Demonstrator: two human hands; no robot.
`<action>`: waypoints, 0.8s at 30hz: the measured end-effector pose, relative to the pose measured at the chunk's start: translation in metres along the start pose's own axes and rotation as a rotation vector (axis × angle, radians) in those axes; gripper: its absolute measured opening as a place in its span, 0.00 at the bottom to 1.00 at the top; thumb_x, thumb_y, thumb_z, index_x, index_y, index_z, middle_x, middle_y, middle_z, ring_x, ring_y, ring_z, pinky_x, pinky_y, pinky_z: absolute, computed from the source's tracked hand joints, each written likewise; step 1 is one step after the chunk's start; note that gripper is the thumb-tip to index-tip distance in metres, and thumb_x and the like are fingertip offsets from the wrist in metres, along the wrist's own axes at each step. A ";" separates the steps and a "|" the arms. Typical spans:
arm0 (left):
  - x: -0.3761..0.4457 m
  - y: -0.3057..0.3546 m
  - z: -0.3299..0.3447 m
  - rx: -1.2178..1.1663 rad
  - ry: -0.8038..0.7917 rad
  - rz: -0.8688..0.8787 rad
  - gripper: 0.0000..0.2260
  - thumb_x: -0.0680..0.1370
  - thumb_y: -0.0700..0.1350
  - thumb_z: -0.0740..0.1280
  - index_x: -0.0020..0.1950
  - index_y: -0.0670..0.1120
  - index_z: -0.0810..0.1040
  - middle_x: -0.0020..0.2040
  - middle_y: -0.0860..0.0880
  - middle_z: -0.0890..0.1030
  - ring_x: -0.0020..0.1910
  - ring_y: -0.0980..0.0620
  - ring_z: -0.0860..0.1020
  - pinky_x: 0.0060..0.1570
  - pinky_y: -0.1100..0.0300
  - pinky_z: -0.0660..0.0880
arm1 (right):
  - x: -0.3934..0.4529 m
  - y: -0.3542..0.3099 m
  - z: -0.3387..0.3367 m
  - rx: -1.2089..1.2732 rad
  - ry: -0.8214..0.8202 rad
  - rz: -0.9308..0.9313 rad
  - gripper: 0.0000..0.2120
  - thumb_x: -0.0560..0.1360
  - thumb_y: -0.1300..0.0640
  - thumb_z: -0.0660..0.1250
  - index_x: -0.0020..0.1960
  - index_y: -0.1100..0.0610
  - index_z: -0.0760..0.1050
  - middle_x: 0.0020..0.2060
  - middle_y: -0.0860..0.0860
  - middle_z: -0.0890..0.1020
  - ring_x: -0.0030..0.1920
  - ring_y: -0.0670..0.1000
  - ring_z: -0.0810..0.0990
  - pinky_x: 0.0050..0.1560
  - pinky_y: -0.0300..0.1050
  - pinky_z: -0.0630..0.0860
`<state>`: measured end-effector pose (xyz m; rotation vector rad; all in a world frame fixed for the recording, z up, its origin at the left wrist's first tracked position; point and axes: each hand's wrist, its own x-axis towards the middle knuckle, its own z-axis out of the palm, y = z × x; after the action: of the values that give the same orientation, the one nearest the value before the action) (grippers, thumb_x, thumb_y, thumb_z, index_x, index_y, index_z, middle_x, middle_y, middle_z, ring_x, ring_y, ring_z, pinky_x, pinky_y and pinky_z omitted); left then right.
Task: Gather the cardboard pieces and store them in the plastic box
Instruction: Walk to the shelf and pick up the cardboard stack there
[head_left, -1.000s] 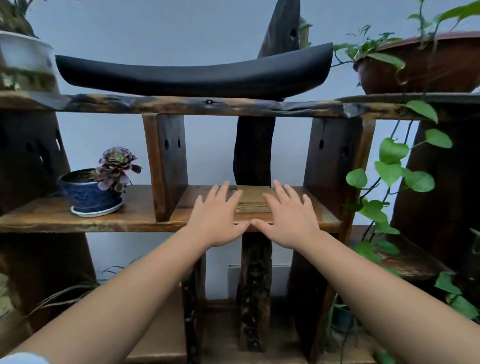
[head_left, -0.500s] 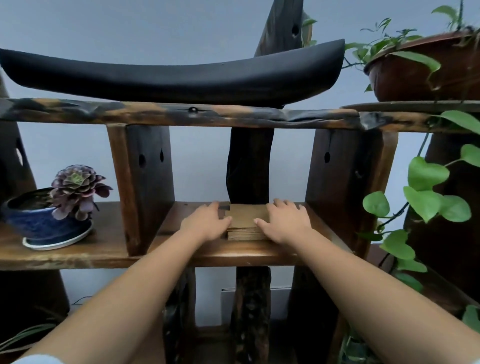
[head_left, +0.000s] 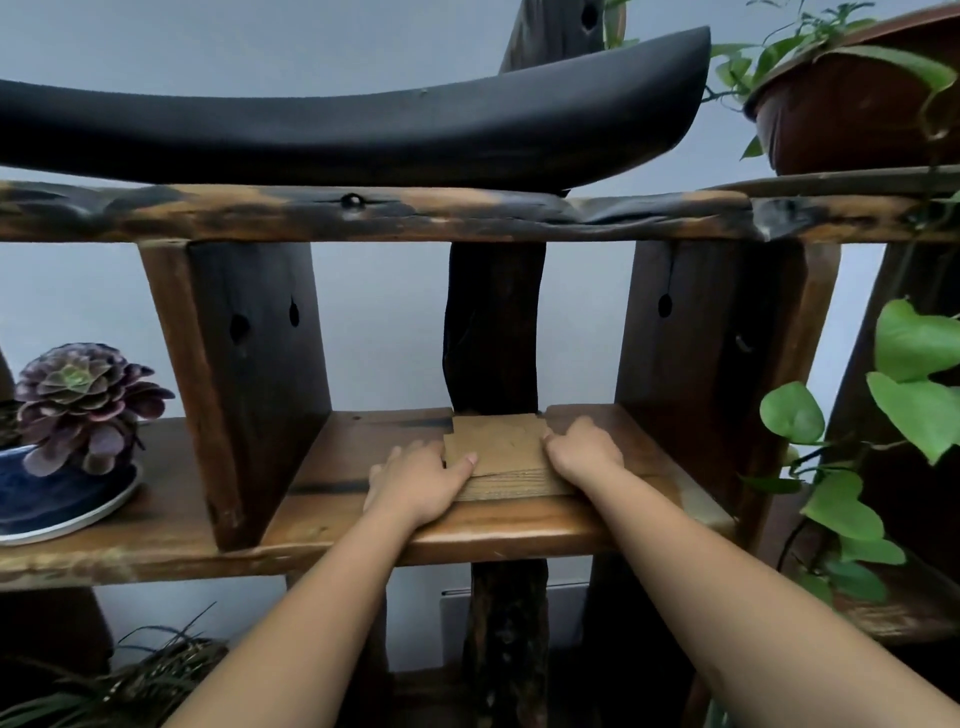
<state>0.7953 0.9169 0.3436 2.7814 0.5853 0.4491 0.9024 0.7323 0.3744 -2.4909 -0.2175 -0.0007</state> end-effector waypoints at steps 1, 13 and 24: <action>0.001 0.000 0.000 0.000 -0.003 0.012 0.35 0.70 0.73 0.46 0.62 0.52 0.75 0.59 0.49 0.78 0.60 0.44 0.73 0.54 0.45 0.69 | 0.002 -0.002 -0.002 0.006 -0.032 -0.008 0.24 0.78 0.45 0.59 0.66 0.60 0.68 0.59 0.57 0.78 0.56 0.58 0.77 0.51 0.48 0.73; -0.002 0.000 -0.004 -0.040 -0.004 0.055 0.28 0.73 0.69 0.49 0.57 0.53 0.75 0.54 0.50 0.81 0.55 0.45 0.76 0.52 0.47 0.71 | 0.007 -0.004 -0.014 0.477 -0.285 0.131 0.28 0.71 0.52 0.73 0.67 0.57 0.68 0.52 0.55 0.77 0.49 0.55 0.78 0.52 0.52 0.75; -0.003 -0.002 -0.006 -0.151 0.016 0.039 0.26 0.73 0.68 0.54 0.62 0.53 0.73 0.58 0.50 0.79 0.58 0.45 0.75 0.55 0.46 0.70 | -0.003 -0.004 -0.007 0.862 -0.450 0.137 0.23 0.69 0.71 0.72 0.63 0.66 0.71 0.53 0.65 0.81 0.50 0.63 0.83 0.52 0.60 0.80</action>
<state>0.7896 0.9183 0.3482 2.6518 0.4809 0.5027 0.8996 0.7309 0.3826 -1.6091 -0.1794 0.5878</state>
